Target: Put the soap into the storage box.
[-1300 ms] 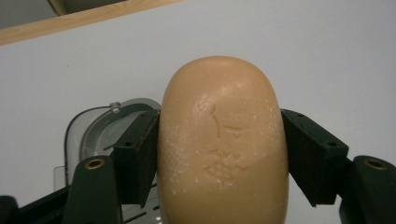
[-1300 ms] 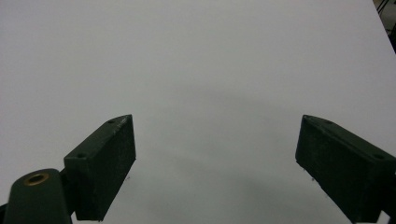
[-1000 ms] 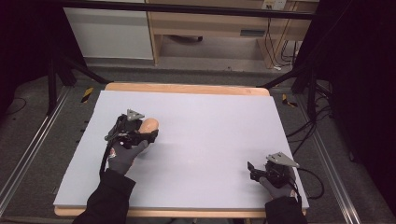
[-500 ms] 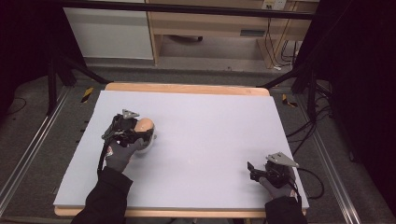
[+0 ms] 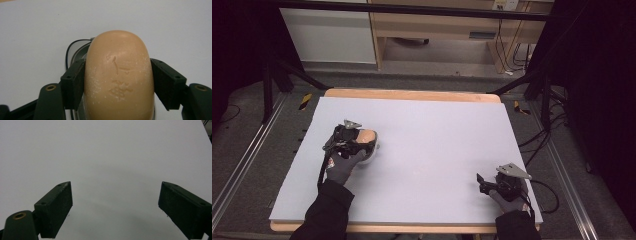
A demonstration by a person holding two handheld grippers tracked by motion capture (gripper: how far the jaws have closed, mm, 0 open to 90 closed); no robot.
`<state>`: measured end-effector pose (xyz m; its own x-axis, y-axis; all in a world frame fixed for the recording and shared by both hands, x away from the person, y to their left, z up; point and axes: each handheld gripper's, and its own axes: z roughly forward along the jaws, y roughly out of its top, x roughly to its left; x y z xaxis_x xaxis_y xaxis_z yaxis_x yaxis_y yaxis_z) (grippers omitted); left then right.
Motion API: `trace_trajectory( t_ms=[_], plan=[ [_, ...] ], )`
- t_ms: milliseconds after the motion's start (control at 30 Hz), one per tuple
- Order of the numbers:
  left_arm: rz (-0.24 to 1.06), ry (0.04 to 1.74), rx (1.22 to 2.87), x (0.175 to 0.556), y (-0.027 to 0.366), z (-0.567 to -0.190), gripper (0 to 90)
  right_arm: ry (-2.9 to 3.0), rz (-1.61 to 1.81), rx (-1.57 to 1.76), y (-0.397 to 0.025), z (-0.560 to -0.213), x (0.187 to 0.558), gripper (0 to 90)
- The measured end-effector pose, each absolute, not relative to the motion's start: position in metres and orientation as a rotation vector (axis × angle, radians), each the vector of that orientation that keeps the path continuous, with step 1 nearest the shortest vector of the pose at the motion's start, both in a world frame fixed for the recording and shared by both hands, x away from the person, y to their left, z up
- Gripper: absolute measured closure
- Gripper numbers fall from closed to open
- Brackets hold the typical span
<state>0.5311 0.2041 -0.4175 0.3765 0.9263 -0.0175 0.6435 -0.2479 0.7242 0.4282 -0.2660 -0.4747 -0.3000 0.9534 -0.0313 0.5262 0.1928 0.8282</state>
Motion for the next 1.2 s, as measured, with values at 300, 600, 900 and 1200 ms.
trace_trajectory(
  t_ms=[300,600,900,1200],
  plan=[
    [0.553,1.360,1.999,0.532,0.204,-0.423,32.0,1.912,0.987,1.380,-0.266,-0.475,0.428,12.2],
    [0.549,1.369,1.988,0.532,0.206,-0.428,31.9,1.915,0.988,1.380,-0.265,-0.475,0.428,12.2],
    [0.550,1.356,1.972,0.531,0.207,-0.430,27.0,1.919,0.988,1.379,-0.265,-0.475,0.428,12.1],
    [0.554,1.346,1.979,0.529,0.206,-0.430,21.8,1.920,0.982,1.373,-0.265,-0.475,0.429,12.0]
  ],
)
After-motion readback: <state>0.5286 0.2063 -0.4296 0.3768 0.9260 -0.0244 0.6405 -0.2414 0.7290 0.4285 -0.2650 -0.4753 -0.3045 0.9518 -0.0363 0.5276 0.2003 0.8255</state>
